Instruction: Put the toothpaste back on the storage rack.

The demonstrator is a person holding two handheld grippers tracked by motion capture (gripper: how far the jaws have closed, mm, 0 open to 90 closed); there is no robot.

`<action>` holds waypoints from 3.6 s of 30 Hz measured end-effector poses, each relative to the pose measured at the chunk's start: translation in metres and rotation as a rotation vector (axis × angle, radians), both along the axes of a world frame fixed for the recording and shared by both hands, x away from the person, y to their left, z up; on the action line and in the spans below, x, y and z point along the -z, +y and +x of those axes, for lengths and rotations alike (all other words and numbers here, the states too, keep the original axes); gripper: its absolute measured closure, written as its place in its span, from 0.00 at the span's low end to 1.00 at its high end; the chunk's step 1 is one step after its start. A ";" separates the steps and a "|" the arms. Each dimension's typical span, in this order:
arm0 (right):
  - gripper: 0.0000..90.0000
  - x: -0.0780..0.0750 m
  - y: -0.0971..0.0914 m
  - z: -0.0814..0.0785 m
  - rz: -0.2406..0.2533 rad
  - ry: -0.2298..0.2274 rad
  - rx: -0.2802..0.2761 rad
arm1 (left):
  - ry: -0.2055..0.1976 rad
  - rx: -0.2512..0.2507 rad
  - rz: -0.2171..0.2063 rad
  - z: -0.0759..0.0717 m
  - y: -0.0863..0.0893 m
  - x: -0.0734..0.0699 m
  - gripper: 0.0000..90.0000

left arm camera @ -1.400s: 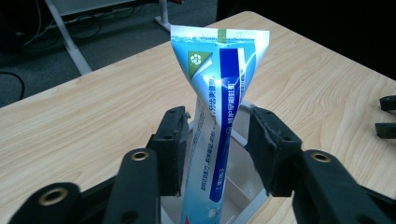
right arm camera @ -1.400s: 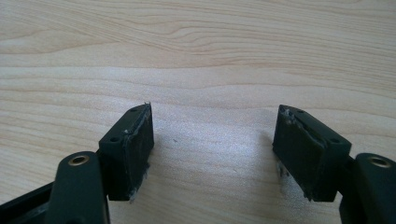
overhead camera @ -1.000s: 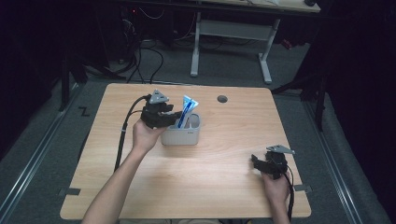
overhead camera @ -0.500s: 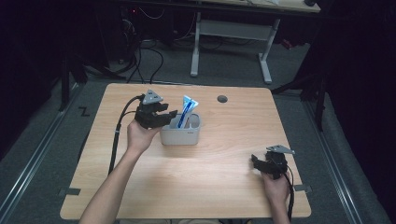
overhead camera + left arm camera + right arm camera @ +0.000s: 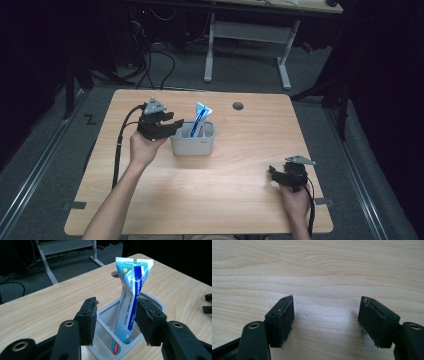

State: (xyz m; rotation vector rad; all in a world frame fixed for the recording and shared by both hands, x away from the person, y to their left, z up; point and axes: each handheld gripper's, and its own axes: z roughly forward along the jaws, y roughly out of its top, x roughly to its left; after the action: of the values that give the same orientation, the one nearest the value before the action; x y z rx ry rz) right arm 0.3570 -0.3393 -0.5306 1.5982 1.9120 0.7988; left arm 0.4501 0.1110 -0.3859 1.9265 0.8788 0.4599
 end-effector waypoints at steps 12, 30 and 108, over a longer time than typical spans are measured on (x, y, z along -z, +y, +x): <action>0.32 0.000 0.000 0.000 0.000 0.000 -0.001 | -0.013 -0.017 -0.014 -0.005 0.011 -0.005 0.57; 0.32 0.000 0.000 0.000 -0.002 0.000 -0.002 | -0.009 -0.047 -0.022 -0.012 0.030 -0.004 0.55; 0.32 0.000 0.000 0.000 -0.003 -0.001 -0.003 | -0.028 -0.179 -0.007 -0.058 0.093 0.019 0.52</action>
State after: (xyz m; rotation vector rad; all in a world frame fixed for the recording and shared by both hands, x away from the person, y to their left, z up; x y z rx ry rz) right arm 0.3570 -0.3395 -0.5306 1.5931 1.9145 0.7972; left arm 0.3923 0.2041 -0.4050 1.8385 1.0380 0.5879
